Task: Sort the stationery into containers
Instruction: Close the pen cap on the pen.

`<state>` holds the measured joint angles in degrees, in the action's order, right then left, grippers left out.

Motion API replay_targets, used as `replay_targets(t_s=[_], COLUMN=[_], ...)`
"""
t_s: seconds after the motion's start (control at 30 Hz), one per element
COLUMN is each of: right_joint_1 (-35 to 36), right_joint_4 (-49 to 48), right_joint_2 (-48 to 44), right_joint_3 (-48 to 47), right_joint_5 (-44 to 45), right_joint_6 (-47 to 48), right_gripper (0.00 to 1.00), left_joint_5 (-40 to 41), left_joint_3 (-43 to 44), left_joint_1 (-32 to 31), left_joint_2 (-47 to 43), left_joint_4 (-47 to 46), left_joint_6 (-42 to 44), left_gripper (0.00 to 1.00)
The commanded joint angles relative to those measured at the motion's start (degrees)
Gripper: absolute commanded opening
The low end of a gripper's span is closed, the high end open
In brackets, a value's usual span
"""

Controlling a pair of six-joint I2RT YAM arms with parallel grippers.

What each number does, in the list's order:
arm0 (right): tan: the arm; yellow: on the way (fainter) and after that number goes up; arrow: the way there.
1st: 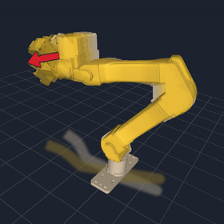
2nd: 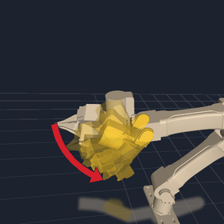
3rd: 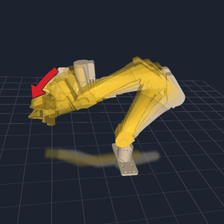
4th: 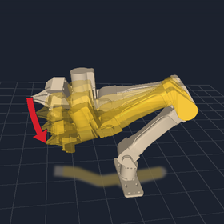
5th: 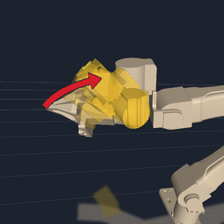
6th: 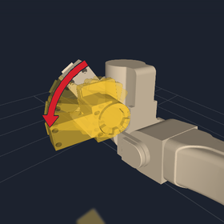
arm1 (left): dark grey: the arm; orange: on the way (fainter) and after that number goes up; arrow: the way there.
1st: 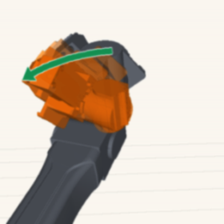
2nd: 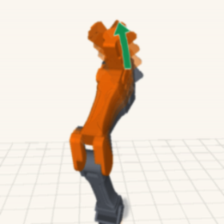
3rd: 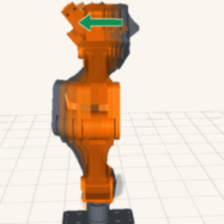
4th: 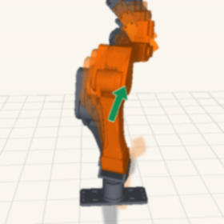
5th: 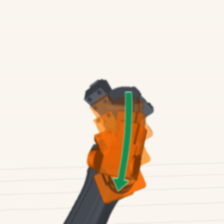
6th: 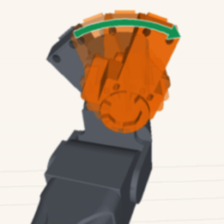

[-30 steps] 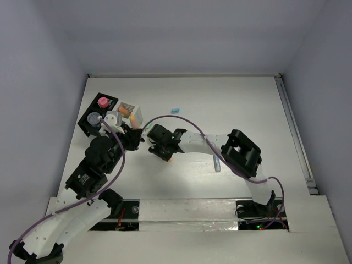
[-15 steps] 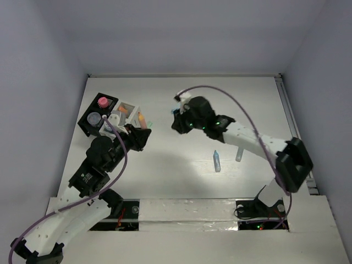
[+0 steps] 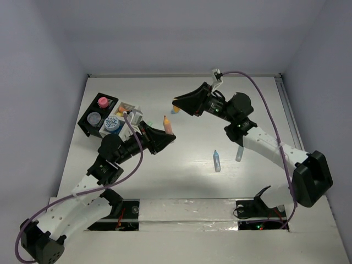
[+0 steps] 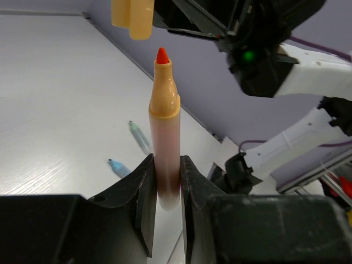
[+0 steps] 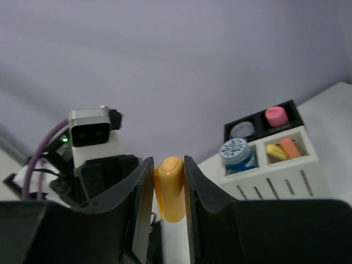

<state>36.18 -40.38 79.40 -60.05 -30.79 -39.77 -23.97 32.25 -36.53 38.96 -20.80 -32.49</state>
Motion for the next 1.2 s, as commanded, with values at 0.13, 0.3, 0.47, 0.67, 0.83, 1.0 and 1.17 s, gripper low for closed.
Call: replay_targets(t_s=[0.13,0.3,0.47,0.67,0.83,1.0,1.17], right_joint_1=[-1.29,-1.29,-1.29,-1.29,-1.29,-1.29,-1.29], right_joint_4=[-29.38,-34.58,-36.7,-38.72,-39.25,-39.69,-40.13], right_joint_2=[7.61,9.72,9.9,10.25,10.95,11.66,12.62], right_joint_3=[-1.99,-2.88,-3.84,-4.02,-3.76,-3.58,-3.41], right_joint_5=[-10.96,-11.93,-12.19,-12.98,-13.78,-14.65,-15.27], right_joint_6=[-20.95,-25.71,-28.08,-30.81,-31.95,-32.48,-32.91], right_gripper=[0.0,0.0,0.0,0.0,0.0,0.0,0.0], left_joint_5=[-9.61,-10.4,-11.37,-11.1,-10.93,-10.75,-10.66], left_joint_3=[-0.17,0.53,0.18,1.23,2.38,3.08,3.61], left_joint_1=[-0.12,-0.12,-0.12,-0.12,-0.12,0.41,0.41], left_joint_2=[4.37,5.25,6.04,6.92,7.71,8.06,8.15], left_joint_4=[-12.86,-13.48,-15.32,-13.31,-12.34,-11.99,-11.55], left_joint_6=[-4.25,-4.16,-5.21,-3.99,-3.11,-2.67,-2.23], left_gripper=[0.0,0.0,0.0,0.0,0.0,0.0,0.0])
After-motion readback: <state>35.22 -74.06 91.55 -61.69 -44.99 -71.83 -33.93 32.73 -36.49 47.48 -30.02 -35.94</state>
